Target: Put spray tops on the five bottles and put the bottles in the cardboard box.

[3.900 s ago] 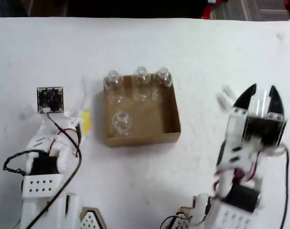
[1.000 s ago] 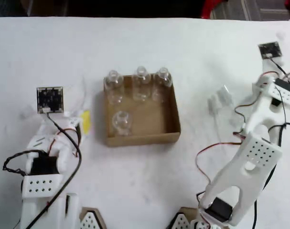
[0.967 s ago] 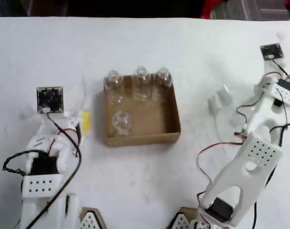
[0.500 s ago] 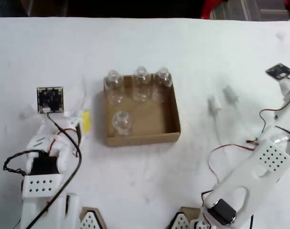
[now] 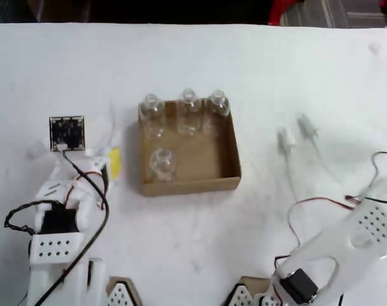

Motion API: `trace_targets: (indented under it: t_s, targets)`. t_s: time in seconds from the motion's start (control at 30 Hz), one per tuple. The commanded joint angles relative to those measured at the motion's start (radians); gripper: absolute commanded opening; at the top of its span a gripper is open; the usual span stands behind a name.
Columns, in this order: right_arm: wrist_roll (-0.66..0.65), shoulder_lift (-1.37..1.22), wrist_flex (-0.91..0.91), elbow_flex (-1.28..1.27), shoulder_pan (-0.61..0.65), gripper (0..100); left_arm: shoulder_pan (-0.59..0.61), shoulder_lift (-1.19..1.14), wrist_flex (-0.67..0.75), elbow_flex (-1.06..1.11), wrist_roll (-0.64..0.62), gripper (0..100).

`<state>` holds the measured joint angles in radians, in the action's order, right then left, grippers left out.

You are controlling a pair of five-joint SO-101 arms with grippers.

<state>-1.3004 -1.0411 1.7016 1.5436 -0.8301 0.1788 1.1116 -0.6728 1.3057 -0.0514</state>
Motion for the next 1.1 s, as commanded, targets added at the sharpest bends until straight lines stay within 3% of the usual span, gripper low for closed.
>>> trace_targets:
  t_s: [0.0, 0.13, 0.2, 0.33, 0.57, 0.63, 0.87, 1.07]
  targets:
    - [-0.295, 0.143, 0.027, -0.094, -0.214, 20.4, 0.010, 0.013, 0.021, -0.005, -0.002, 23]
    - [-0.506, 0.150, 0.025, -0.143, -0.443, 0.1, 0.008, 0.015, 0.023, -0.005, -0.002, 23]
    - [-0.525, 0.147, 0.025, -0.146, -0.506, 6.1, 0.008, 0.016, 0.023, -0.005, -0.002, 23]
    - [-0.506, 0.151, 0.028, -0.222, -0.509, 1.0, 0.012, 0.013, 0.021, -0.005, -0.002, 23]
    - [-0.497, 0.159, 0.028, -0.466, -0.446, 1.7, 0.012, 0.013, 0.017, -0.003, -0.002, 23]
    - [-0.460, 0.160, 0.028, -0.506, -0.423, 1.7, 0.012, 0.013, 0.021, 0.003, -0.002, 23]
    - [-0.137, 0.341, 0.030, -0.609, -0.315, 1.7, 0.010, 0.018, 0.058, 0.023, -0.002, 23]
    - [-0.069, 0.750, 0.030, -1.046, -0.286, 1.7, 0.010, 0.018, 0.058, 0.021, -0.002, 23]
